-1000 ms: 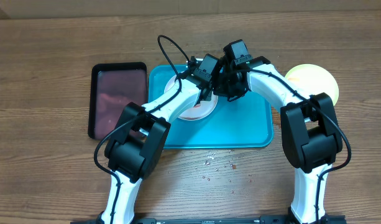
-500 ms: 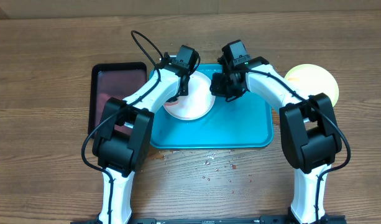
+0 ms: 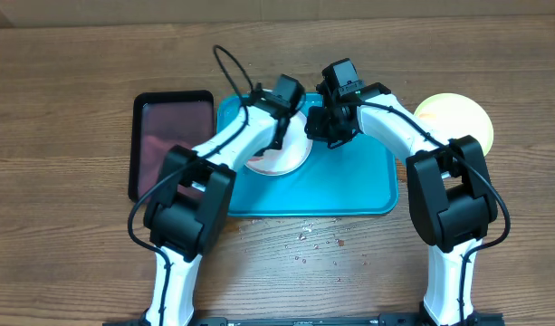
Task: Clean dirty plates on tray and stack at the side
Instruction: 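Keep scrubbing the white plate's stains with the left gripper's sponge, then return the sponge to the basin with the left gripper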
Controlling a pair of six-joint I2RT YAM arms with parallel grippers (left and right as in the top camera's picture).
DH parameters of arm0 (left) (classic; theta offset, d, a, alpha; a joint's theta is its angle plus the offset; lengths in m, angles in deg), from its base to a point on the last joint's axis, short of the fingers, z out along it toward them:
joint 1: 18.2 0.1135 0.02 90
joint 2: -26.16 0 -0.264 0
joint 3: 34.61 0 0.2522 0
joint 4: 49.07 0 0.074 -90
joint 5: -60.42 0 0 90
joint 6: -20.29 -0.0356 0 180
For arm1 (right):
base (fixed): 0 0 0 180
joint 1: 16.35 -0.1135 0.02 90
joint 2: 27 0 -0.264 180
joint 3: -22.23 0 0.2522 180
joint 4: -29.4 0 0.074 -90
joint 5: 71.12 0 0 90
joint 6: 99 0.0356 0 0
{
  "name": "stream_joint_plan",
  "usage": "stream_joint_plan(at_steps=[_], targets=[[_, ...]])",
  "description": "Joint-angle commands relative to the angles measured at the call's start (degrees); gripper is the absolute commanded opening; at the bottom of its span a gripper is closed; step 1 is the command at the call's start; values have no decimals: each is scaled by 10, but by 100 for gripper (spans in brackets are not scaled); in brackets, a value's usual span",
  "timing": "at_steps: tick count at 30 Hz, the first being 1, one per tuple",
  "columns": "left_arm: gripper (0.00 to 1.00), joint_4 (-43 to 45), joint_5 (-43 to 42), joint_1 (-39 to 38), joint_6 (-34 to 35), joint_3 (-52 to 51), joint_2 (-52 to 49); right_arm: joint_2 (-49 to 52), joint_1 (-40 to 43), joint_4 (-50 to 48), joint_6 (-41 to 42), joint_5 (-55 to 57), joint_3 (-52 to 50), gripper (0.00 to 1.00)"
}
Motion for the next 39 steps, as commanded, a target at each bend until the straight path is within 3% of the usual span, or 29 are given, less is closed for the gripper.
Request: stream_joint_plan(at_steps=[1,17,30,39], targets=[[4,13,-145,-21,-35,-46,-75,0,5,-5,6,3,4,4],[4,130,-160,-9,-68,-46,-75,0,5,-5,6,4,4,4],[4,5,-162,59,-92,-41,-72,0,12,-3,6,3,4,4],[4,-35,-160,60,-102,13,-32,0,14,-3,6,3,4,4]])
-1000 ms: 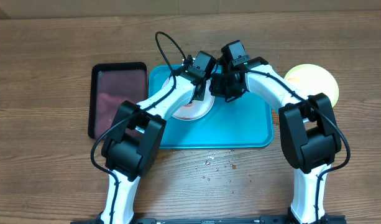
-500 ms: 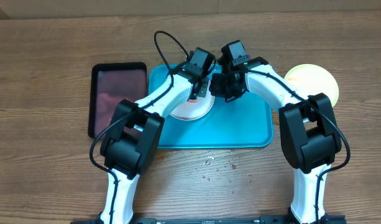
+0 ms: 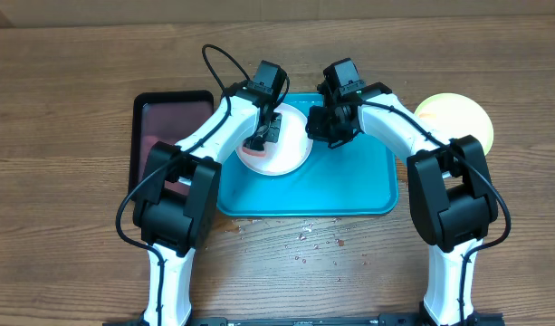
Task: Clean dirty plates on tray and stack at the side
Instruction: 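Return the sponge to the basin with the left gripper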
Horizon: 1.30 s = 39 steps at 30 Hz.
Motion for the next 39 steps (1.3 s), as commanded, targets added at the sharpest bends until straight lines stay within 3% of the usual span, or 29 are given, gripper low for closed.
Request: stream_joint_plan(at_steps=[1,16,25,32,39], targets=[[4,-28,-5,2,-17,-7,-23,0,11,-4,4,6,4,4],[4,-37,28,73,-20,24,187,0,17,-2,2,6,4,4],[4,-68,75,172,-7,-14,183,0,17,-2,0,6,4,4],[4,-24,64,232,18,-114,183,0,17,-2,0,6,4,4],[4,40,53,233,18,-199,183,0,17,-2,0,6,4,4]])
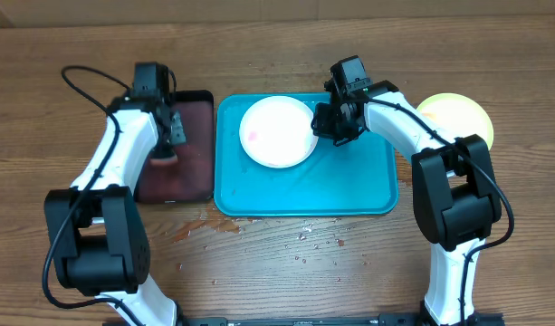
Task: Clean dirty plates on tray and stack at the side
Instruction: 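Return the sponge to the basin with the left gripper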
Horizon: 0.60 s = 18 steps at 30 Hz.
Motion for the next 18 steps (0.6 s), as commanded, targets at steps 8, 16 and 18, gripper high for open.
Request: stream_joint_plan(at_steps=[8,16,18], targets=[[63,19,-7,-6,25,-17,-4,0,2,2,-10,3,4,4],[68,16,-66,-10,25,20,43,-1,2,25,-17,4,16,4],[69,17,-65,-16,25,26,60,-1,2,28,-17,9,19,4]])
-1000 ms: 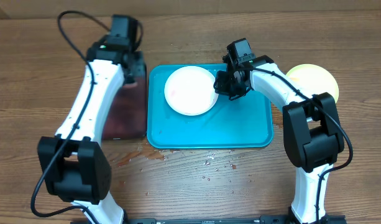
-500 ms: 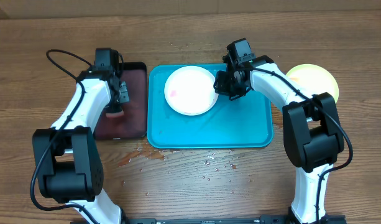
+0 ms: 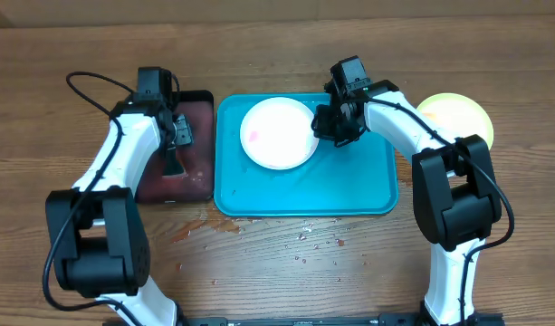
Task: Clean dirty plates on tray and stack at the side
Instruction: 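Return the sponge to the basin with the left gripper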
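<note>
A white plate [image 3: 279, 134] lies in the back half of the teal tray [image 3: 349, 186], with a small pink smear [image 3: 253, 136] near its left rim. My right gripper [image 3: 324, 127] sits at the plate's right rim and looks shut on it. My left gripper [image 3: 173, 161] hangs over the dark tray [image 3: 197, 181] with the maroon inside, to the left of the teal tray, fingers pointing down. The overhead view does not show whether it is open or holds anything. A pale yellow-green plate [image 3: 458, 118] rests on the table at the right.
Small droplets and crumbs [image 3: 306, 237] are scattered on the wooden table in front of the teal tray. The left arm's cable [image 3: 87, 80] loops up behind the dark tray. The right arm's elbow [image 3: 454, 195] stands beside the teal tray's right edge.
My left gripper has shifted a little toward the front and right over the dark tray. The white plate and my right gripper stay where they were.
First my left gripper was down on the white plate in the teal tray, with the right gripper at the plate's right rim. Then the left gripper was on the plate's left part. After that it was over the dark tray, the plate lying further back, and it remains there.
</note>
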Controlling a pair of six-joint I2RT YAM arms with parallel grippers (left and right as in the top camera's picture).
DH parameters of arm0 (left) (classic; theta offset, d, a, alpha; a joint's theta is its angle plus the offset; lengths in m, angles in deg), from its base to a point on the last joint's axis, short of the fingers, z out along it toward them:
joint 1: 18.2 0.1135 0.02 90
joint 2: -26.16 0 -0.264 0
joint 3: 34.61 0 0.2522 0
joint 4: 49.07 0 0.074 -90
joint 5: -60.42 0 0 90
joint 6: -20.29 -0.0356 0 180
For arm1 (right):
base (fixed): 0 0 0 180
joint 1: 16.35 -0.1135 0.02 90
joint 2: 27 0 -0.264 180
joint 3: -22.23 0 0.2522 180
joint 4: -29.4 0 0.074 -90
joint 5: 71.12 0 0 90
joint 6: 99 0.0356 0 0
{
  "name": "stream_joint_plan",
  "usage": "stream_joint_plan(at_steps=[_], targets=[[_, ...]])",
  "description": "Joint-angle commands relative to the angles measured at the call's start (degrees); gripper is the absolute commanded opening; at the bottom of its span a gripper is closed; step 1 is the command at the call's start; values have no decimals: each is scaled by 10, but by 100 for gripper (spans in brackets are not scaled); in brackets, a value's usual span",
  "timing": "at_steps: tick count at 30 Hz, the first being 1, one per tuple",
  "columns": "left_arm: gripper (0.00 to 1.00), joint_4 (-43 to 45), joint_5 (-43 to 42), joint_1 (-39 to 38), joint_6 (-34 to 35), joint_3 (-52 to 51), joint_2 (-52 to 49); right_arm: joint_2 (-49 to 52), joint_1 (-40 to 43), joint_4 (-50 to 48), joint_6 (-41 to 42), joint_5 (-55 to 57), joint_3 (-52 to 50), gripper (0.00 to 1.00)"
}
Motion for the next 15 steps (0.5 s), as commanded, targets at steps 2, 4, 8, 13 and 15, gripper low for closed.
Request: stream_joint_plan(at_steps=[2,4,8,13,15], targets=[[71,5,-22,-20,10,32,68,-1,2,7,-5,19,16,4],[73,10,-22,-30,10,34,86,-1,2,9,-5,28,16,10],[77,24,-22,-47,10,35,112,-1,-5,7,-11,43,16,22],[77,27,-22,-61,10,35,121,-1,-24,1,-20,83,14,24],[77,26,-22,-65,10,35,121,0,-30,-4,-20,90,14,25]])
